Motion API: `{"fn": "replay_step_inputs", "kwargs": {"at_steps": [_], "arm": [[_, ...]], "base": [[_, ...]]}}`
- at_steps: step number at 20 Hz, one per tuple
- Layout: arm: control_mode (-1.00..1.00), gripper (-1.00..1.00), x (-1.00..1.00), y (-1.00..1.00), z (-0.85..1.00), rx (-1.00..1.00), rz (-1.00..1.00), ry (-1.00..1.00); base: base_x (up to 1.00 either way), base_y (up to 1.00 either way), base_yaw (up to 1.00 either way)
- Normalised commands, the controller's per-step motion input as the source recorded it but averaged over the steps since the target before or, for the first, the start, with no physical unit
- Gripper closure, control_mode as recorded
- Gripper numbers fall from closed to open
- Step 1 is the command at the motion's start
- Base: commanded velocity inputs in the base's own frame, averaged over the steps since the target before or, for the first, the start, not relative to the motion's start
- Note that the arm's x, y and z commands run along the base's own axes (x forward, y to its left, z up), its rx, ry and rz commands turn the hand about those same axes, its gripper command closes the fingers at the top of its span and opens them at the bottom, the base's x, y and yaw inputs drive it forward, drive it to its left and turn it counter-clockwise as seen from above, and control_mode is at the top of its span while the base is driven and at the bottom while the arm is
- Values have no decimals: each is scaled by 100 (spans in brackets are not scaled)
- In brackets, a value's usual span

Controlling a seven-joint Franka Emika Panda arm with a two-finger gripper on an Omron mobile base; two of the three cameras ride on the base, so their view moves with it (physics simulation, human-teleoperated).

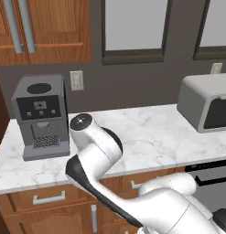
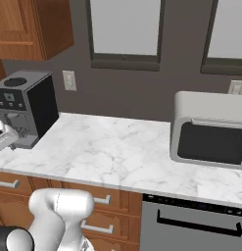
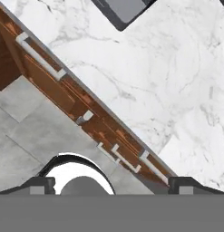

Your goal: Take the pizza cutter from the drawer on the left and place it on the dining counter for cutting.

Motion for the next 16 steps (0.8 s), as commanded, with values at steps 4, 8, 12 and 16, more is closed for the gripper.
{"fn": "replay_step_inputs", "kwargs": {"at_steps": [4,8,12,16], "arm": [[-100,-100,-22,66,-43,-18,16,-5],[-100,-100,-20,59,-46,-21,18,-8],[-100,-100,-14,53,-33,-20,20,-12],[-100,-100,-4,32,-32,-15,20,-11]], "base": [[0,0,0],[0,0,0],[0,0,0],[0,0,0]]}}
